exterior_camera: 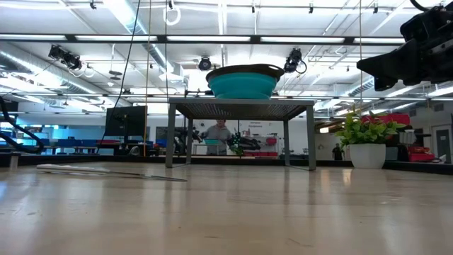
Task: Pick & Place Fruit
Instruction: Put the peach into the blue bin
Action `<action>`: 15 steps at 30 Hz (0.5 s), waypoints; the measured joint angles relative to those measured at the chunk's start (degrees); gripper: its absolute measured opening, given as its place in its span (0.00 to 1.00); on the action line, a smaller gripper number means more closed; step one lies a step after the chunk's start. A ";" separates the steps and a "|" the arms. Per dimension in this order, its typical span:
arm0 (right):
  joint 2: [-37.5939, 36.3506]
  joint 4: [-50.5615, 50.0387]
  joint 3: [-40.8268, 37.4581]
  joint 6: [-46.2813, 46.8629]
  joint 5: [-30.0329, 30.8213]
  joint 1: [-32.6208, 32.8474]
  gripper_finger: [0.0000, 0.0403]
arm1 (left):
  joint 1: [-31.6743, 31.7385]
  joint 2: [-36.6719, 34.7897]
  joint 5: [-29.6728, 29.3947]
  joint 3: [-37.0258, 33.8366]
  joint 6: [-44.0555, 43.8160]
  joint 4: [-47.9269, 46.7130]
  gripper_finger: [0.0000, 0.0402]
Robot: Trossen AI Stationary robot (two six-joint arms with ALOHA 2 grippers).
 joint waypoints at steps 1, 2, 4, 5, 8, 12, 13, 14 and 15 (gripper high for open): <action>0.00 0.01 0.00 0.00 -0.02 0.00 0.02 | -0.15 0.29 -0.50 0.00 -0.09 -0.72 0.00; 0.00 0.01 -0.01 0.00 -0.01 0.00 0.02 | -0.26 0.54 -0.91 0.00 -0.05 -1.72 0.00; 0.00 0.00 0.00 0.00 -0.02 -0.01 0.02 | -0.87 0.62 -1.98 0.00 -0.04 -3.96 0.00; 0.00 0.02 0.00 0.00 0.00 0.01 0.02 | -1.02 0.54 -2.61 0.00 -0.09 -4.53 0.00; 0.00 0.02 0.00 0.00 -0.01 -0.01 0.02 | -1.05 0.55 -4.17 0.00 -0.06 -7.17 0.00; -0.01 0.02 0.00 0.00 -0.02 -0.01 0.02 | -1.05 0.53 -4.50 0.00 -0.10 -8.40 0.00; 0.00 0.02 0.00 0.00 -0.01 -0.01 0.02 | -1.05 0.53 -4.47 0.00 -0.04 -8.34 0.00; 0.00 0.02 0.00 0.00 -0.02 -0.01 0.02 | -1.05 0.53 -4.45 0.00 0.01 -8.19 0.00; -0.02 0.02 0.00 0.00 -0.02 -0.01 0.02 | -1.05 0.53 -4.42 0.00 0.00 -8.22 0.00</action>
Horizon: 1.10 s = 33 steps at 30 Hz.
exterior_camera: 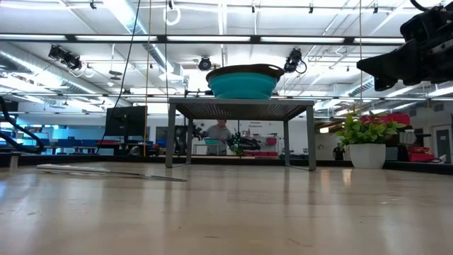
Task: Pick & Place Fruit
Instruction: Put the peach into the blue bin
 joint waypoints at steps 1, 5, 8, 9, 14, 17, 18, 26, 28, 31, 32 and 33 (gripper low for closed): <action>0.02 0.00 0.00 0.00 0.01 -0.01 0.02 | 0.00 0.00 0.05 0.00 0.02 -0.06 0.00; 0.02 -0.01 0.00 0.00 0.00 -0.01 0.02 | 0.00 0.00 0.29 0.00 0.06 -0.06 0.00; 0.01 0.00 0.00 0.00 0.00 0.02 0.02 | 0.00 0.00 0.29 0.00 0.08 -0.57 0.00; 0.00 0.00 0.00 0.00 0.00 -0.01 0.02 | 0.00 0.00 0.29 0.00 0.08 -1.19 0.00; 0.02 0.00 0.00 0.00 0.00 -0.01 0.02 | 0.00 -0.02 0.34 -0.92 -0.09 -2.93 0.00; 0.02 0.00 0.00 0.00 0.00 -0.01 0.02 | 0.00 0.00 0.96 -3.75 -1.19 -2.20 0.00; 0.02 0.00 0.00 0.00 0.01 0.00 0.02 | 0.00 0.00 1.50 -4.63 -1.90 -2.06 0.00; 0.01 0.00 0.00 0.00 0.00 0.01 0.02 | -0.28 0.00 2.67 -10.86 -4.39 -0.35 0.00; 0.02 0.00 0.00 0.00 0.00 -0.01 0.02 | -0.28 0.00 2.69 -11.40 -4.60 -0.29 0.00; 0.01 0.00 0.00 0.00 0.00 0.00 0.02 | -0.28 0.00 2.69 -11.87 -4.60 -0.40 0.00; 0.01 0.00 -0.01 0.00 0.01 -0.01 0.02 | -0.28 0.00 2.69 -11.91 -4.60 -0.39 0.00; 0.02 0.00 0.00 0.00 0.00 0.02 0.02 | -0.28 0.00 2.69 -11.89 -4.58 -0.30 0.00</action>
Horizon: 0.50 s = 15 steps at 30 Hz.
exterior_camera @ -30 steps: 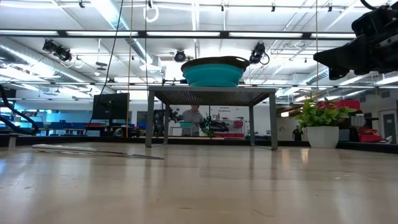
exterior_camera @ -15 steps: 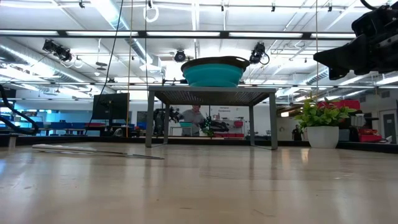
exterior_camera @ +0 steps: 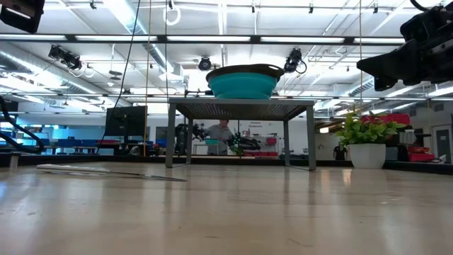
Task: Pick & Place Fruit
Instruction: Put the peach into the blue bin
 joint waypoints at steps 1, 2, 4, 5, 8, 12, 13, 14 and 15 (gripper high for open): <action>0.00 -0.01 0.00 0.00 0.01 -0.02 0.02 | 0.00 0.00 0.00 0.00 0.00 0.01 0.00; 0.00 0.00 0.00 0.00 0.02 -0.02 0.02 | 0.00 0.11 -0.06 0.00 0.00 -0.02 0.00; 0.00 0.00 0.00 0.00 0.00 0.00 0.02 | 0.00 1.33 -0.59 0.02 -0.11 0.04 0.00; 0.00 -0.02 0.00 0.00 0.00 -0.02 0.02 | 0.00 2.13 -0.75 0.00 -0.20 -0.15 0.00; -0.02 0.00 -0.01 0.00 0.02 -0.01 0.02 | 0.02 4.77 -0.70 0.00 -0.34 -0.11 0.00; -0.01 0.00 0.00 0.00 0.00 -0.01 0.02 | 0.00 8.57 -0.66 0.00 -0.36 -0.20 0.00; -0.02 0.00 0.00 0.00 0.00 0.00 0.02 | 0.00 9.40 -0.63 0.00 -0.38 -0.30 0.00; 0.00 0.00 0.00 0.00 0.00 -0.01 0.02 | 0.00 10.11 -0.53 0.00 -0.42 -0.32 0.00; -0.02 0.00 0.00 0.00 0.00 -0.02 0.02 | 0.00 10.61 -0.28 0.00 -0.45 -0.26 0.00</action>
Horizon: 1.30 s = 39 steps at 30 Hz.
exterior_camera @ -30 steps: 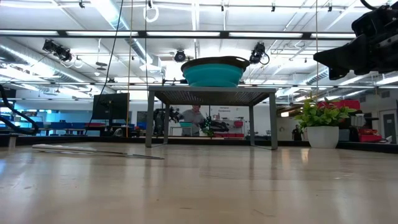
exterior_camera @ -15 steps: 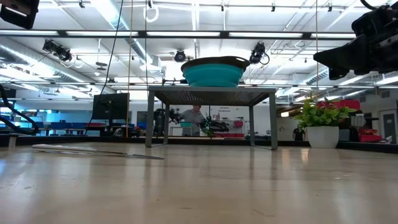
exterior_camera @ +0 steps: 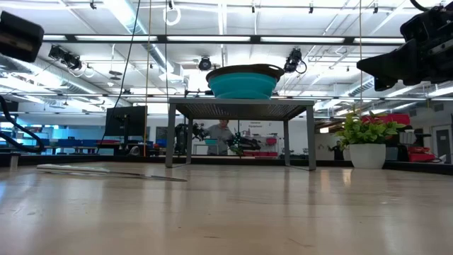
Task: Pick & Place Fruit
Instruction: Put the peach into the blue bin
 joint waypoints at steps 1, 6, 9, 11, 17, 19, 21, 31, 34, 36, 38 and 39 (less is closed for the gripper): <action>0.00 0.00 -0.01 0.00 0.00 0.01 0.02 | 0.00 0.39 0.26 0.00 -0.01 0.00 0.00; 0.00 0.00 -0.01 0.00 0.00 0.01 0.02 | -0.13 0.67 0.20 0.00 -0.66 0.01 0.00; 0.00 0.00 0.00 0.00 0.00 0.02 0.02 | -0.15 0.67 -0.84 0.00 -2.10 -0.26 0.00; 0.02 0.00 0.00 0.00 0.00 0.02 0.02 | -0.15 0.67 -3.00 0.00 -4.89 -0.79 0.00; 0.00 0.00 0.00 0.00 0.00 0.00 0.02 | -0.13 0.67 -7.05 0.00 -11.55 -0.88 0.06; 0.02 0.00 0.00 0.00 0.00 0.00 0.02 | -0.17 0.67 -7.02 0.00 -11.94 -0.90 0.10; 0.00 0.00 -0.02 0.00 0.00 0.00 0.02 | -0.15 0.67 -6.84 0.00 -11.77 -0.91 0.14; 0.00 0.00 0.00 0.00 0.00 0.00 0.02 | -0.15 0.67 -3.94 0.00 -10.10 -2.85 0.50; 0.00 0.00 -0.01 0.00 0.00 0.00 0.02 | -0.15 0.65 -4.81 0.00 -10.34 -3.34 0.64; 0.01 0.00 0.00 0.00 0.00 0.00 0.02 | -0.13 0.65 -4.77 0.00 -10.33 -3.27 0.71; 0.00 0.00 0.00 0.00 0.00 0.00 0.02 | -0.15 0.65 -4.90 0.00 -10.39 -3.32 0.77; 0.01 0.00 -0.01 0.00 0.00 0.00 0.02 | -0.15 0.65 -4.88 0.00 -10.40 -3.29 0.79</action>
